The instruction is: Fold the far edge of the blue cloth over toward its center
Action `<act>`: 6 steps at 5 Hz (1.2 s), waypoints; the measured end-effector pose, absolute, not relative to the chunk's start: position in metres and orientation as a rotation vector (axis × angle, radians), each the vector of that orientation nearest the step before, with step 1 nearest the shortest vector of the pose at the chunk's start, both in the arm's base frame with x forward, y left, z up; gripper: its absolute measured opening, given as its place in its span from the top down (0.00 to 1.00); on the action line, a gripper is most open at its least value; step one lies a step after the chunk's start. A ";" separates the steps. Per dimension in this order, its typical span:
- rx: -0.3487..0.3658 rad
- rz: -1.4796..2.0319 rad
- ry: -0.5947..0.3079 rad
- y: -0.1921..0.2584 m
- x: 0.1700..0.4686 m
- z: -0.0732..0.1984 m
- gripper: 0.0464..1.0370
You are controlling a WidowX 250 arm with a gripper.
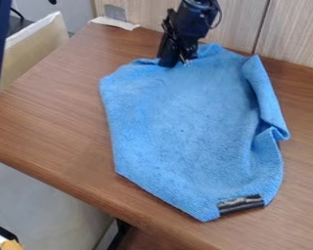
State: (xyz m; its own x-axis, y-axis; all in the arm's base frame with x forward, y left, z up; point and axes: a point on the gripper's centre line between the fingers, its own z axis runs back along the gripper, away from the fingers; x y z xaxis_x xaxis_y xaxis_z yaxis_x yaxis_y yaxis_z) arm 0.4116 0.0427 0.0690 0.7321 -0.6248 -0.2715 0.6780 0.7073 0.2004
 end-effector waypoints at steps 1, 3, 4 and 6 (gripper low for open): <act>0.297 -0.725 0.183 0.043 0.412 0.069 0.97; 0.341 -0.823 0.103 -0.001 0.393 0.098 0.97; 0.347 -0.879 0.079 -0.024 0.374 0.109 0.98; 0.345 -0.943 0.068 -0.055 0.322 0.106 0.98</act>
State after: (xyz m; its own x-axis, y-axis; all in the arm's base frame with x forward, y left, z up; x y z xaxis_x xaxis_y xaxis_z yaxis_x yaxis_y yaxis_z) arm 0.3222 -0.0553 0.1063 0.5896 -0.7810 -0.2059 0.8024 0.5372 0.2600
